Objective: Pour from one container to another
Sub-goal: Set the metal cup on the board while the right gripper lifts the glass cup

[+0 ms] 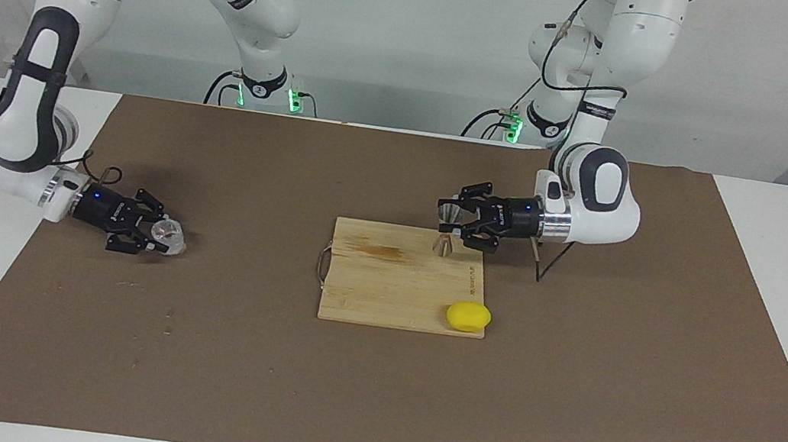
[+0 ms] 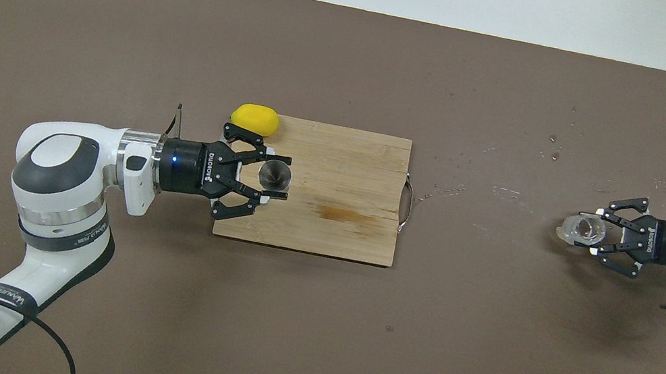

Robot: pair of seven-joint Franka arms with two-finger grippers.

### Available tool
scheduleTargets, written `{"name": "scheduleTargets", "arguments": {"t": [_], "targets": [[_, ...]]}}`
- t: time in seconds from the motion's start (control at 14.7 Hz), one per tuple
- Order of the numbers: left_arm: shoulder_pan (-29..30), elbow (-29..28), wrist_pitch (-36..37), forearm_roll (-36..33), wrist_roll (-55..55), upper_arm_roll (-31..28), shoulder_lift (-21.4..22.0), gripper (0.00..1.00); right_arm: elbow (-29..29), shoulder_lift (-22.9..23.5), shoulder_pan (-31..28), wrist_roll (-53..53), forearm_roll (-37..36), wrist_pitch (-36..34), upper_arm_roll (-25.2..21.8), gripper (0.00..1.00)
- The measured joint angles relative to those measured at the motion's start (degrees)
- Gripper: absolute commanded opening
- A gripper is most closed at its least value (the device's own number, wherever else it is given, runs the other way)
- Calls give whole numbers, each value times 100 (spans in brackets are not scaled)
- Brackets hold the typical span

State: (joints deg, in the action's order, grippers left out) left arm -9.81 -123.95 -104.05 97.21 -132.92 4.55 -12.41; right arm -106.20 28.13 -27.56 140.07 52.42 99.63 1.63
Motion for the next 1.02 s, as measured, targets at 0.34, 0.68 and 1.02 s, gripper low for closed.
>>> {"name": "scheduleTargets", "arguments": {"t": [0.34,0.68,1.02], "targets": [[-349,-164,-447,583,-158,-5,-1,7,15,-401,167,-320,0,-41,19,0],[-466,-243,-552,1120,-940,-16,-72,8,-4,-633,370,-569,181,-296,78,0],[-572,-242,-658,1489,-1456,-11,-318,8,-73,-828,698,-594,579,-418,93,0]]}}
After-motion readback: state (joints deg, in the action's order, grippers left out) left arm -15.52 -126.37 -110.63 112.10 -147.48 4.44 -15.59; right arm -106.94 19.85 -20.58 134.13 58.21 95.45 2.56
